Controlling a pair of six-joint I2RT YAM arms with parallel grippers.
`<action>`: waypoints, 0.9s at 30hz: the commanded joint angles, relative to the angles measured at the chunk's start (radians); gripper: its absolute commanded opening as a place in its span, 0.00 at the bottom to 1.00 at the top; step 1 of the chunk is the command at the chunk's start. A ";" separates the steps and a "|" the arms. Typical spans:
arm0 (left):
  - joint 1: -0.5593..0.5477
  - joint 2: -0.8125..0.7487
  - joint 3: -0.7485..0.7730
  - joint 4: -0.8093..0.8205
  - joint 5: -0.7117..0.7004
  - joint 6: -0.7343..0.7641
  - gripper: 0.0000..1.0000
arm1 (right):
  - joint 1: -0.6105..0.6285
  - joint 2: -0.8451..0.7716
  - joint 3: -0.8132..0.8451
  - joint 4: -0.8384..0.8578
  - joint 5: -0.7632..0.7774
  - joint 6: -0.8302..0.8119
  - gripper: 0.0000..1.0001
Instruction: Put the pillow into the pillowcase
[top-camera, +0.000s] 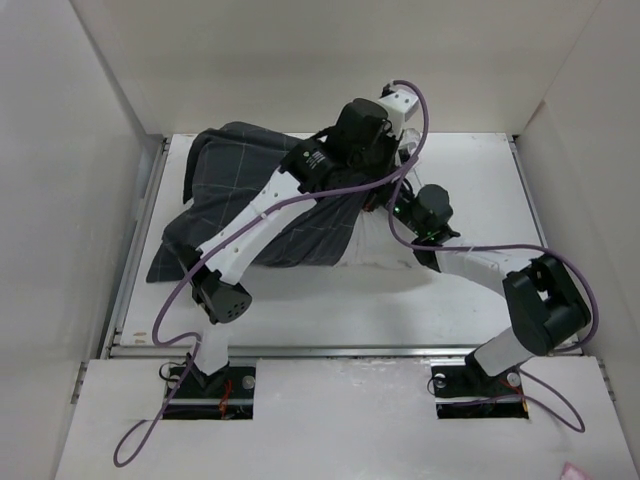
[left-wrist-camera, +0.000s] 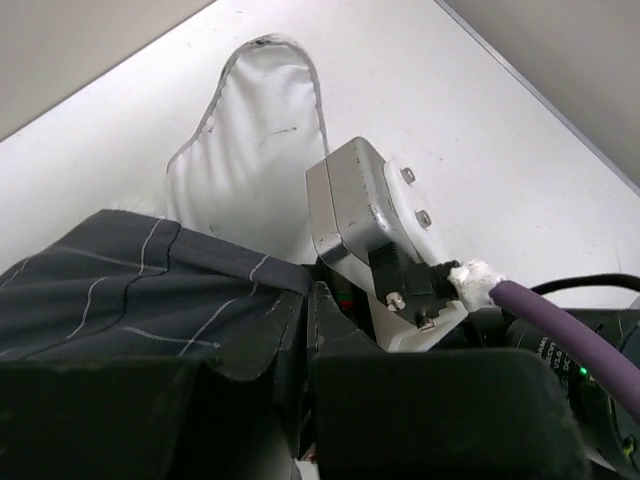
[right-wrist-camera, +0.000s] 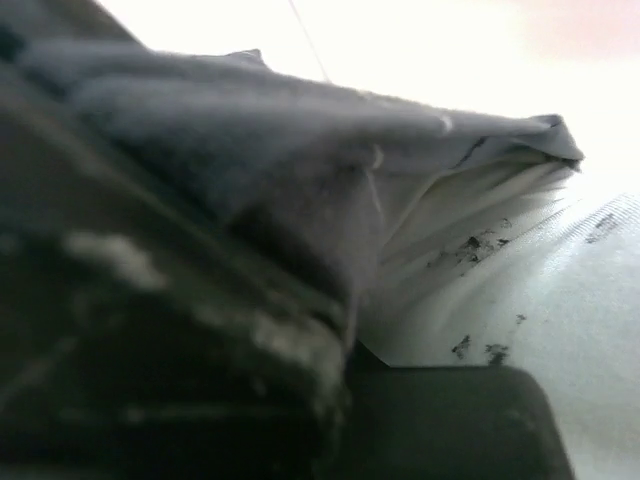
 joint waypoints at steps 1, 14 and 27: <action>-0.102 -0.023 0.063 0.205 0.163 -0.066 0.00 | 0.075 0.013 0.002 0.148 -0.066 0.113 0.03; 0.069 -0.144 -0.323 0.277 -0.127 -0.120 0.00 | -0.035 -0.210 0.060 -0.634 0.118 0.007 0.77; 0.168 -0.021 -0.302 0.277 0.070 -0.099 0.00 | -0.119 -0.457 0.048 -1.025 0.546 -0.029 1.00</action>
